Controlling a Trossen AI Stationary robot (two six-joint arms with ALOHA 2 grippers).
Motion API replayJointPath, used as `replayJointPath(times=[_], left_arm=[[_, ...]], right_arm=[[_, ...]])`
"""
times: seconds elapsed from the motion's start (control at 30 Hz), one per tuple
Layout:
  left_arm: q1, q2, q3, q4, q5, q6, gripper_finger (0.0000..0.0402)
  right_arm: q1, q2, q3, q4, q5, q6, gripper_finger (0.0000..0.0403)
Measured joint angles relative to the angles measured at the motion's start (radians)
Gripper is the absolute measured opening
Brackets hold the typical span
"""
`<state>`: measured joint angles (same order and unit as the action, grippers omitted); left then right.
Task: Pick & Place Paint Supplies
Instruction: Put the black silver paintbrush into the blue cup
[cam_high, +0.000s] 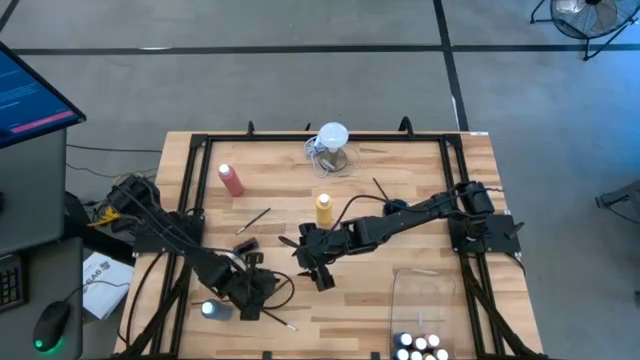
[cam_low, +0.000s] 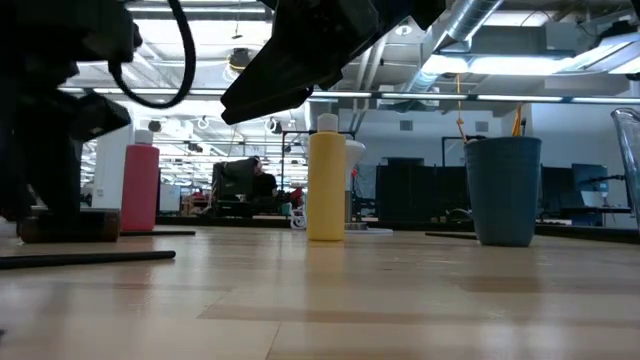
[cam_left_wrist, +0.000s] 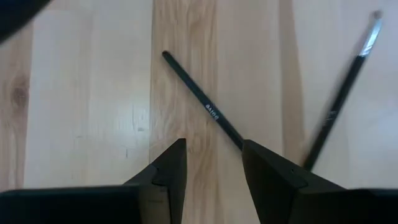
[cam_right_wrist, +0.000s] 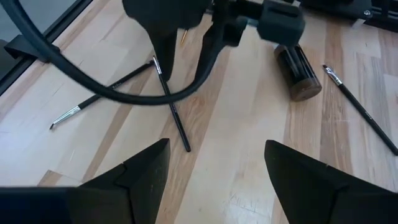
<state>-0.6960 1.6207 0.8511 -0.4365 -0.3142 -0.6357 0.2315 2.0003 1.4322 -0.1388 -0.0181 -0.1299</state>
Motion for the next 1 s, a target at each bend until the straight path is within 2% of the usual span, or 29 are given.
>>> replayJointPath(times=[0.27,0.63,0.83,1.0], left_arm=[[0.0,0.076,0.013,-0.033,0.0,0.002,0.0127],[0.016,0.071,0.014,-0.15,-0.049,0.028,0.0127],[0.014,-0.032,0.013,-0.155,-0.075,0.028,0.0127],[0.01,-0.116,0.013,-0.076,0.042,0.021,0.0127]], right_arm=[[0.0,0.0,0.0,-0.004,0.0,0.0,0.0255],[0.0,0.0,0.0,0.001,0.0,0.0,0.0255],[-0.002,0.0,0.0,-0.001,0.0,0.0,0.0255],[-0.005,0.0,0.0,-0.007,0.0,0.008,0.0255]])
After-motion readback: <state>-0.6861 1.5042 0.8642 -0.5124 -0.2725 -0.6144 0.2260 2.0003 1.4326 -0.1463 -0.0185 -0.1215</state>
